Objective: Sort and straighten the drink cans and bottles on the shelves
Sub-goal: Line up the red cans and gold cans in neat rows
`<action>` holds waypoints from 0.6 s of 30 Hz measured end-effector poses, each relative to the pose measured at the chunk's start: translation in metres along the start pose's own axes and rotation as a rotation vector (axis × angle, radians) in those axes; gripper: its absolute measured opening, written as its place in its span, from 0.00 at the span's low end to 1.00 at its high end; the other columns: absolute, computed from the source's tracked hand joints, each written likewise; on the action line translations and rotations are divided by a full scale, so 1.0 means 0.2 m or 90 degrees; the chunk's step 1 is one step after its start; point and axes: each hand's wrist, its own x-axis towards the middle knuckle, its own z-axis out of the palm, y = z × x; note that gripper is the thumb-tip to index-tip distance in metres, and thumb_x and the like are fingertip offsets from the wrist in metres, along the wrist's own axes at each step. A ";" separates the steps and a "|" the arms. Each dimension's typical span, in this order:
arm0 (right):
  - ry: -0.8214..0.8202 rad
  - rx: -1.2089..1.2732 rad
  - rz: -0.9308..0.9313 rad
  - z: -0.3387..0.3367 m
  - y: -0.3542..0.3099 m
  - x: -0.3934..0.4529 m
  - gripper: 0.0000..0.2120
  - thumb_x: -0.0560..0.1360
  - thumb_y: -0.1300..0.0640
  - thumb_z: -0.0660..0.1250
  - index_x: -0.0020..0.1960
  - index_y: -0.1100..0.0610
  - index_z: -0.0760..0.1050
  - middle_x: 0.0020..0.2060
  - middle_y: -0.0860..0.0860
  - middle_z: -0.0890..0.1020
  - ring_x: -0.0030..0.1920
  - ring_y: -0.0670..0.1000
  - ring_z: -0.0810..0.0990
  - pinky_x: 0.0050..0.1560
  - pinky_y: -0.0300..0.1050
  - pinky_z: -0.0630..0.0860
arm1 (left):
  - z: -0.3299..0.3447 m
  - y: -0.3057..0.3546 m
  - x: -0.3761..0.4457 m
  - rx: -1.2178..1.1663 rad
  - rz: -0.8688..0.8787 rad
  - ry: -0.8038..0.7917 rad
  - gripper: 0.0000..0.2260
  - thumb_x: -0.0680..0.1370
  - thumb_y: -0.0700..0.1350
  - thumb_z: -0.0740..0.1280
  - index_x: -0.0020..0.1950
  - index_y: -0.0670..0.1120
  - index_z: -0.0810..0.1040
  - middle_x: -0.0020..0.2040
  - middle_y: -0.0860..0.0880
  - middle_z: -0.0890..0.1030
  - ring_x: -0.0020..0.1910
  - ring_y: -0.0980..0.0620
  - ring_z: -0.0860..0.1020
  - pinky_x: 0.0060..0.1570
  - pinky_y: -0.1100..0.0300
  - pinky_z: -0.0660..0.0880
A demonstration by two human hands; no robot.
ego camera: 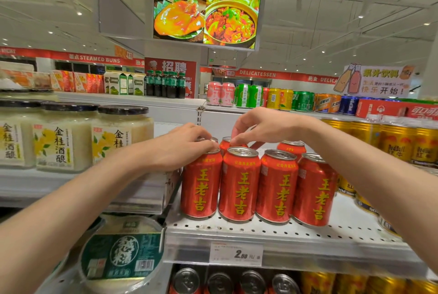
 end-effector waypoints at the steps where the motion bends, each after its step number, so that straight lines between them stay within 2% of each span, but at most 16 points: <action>1: -0.001 0.011 0.004 0.00 0.00 0.00 0.11 0.77 0.50 0.73 0.53 0.56 0.83 0.48 0.51 0.87 0.50 0.50 0.86 0.49 0.44 0.85 | 0.00 0.00 0.00 0.000 0.000 0.000 0.19 0.82 0.56 0.60 0.69 0.48 0.74 0.66 0.50 0.73 0.64 0.54 0.71 0.58 0.60 0.66; 6: 0.021 0.009 0.013 -0.03 0.03 -0.06 0.11 0.81 0.49 0.68 0.58 0.54 0.83 0.52 0.48 0.87 0.52 0.47 0.85 0.54 0.44 0.83 | -0.01 0.01 -0.01 0.008 0.018 0.010 0.18 0.82 0.54 0.60 0.67 0.47 0.76 0.65 0.50 0.77 0.62 0.53 0.74 0.59 0.58 0.70; 9: 0.105 -0.087 0.020 -0.09 0.07 -0.12 0.12 0.81 0.49 0.66 0.59 0.51 0.83 0.54 0.45 0.85 0.56 0.46 0.83 0.56 0.43 0.77 | -0.01 0.04 -0.01 0.020 0.034 0.030 0.20 0.83 0.55 0.59 0.72 0.49 0.72 0.71 0.51 0.73 0.65 0.56 0.70 0.57 0.61 0.64; 11: 0.125 -0.141 0.069 -0.13 0.12 -0.17 0.14 0.81 0.48 0.66 0.62 0.53 0.81 0.58 0.48 0.84 0.59 0.50 0.81 0.58 0.44 0.75 | 0.00 0.07 0.01 0.007 0.057 0.031 0.20 0.82 0.56 0.59 0.72 0.52 0.72 0.72 0.53 0.72 0.63 0.60 0.67 0.58 0.61 0.63; 14: 0.089 -0.231 0.184 -0.15 0.22 -0.23 0.21 0.78 0.43 0.68 0.65 0.54 0.79 0.62 0.51 0.82 0.60 0.53 0.80 0.62 0.50 0.76 | 0.04 0.10 0.06 -0.005 0.065 0.006 0.19 0.81 0.57 0.61 0.71 0.54 0.73 0.71 0.52 0.73 0.62 0.57 0.70 0.58 0.59 0.66; 18: 0.110 -0.165 0.240 -0.13 0.31 -0.26 0.21 0.73 0.41 0.74 0.62 0.49 0.79 0.61 0.53 0.82 0.56 0.55 0.81 0.60 0.53 0.79 | 0.06 0.10 0.09 -0.013 0.050 -0.019 0.19 0.80 0.59 0.62 0.68 0.55 0.77 0.66 0.54 0.77 0.61 0.54 0.75 0.57 0.58 0.70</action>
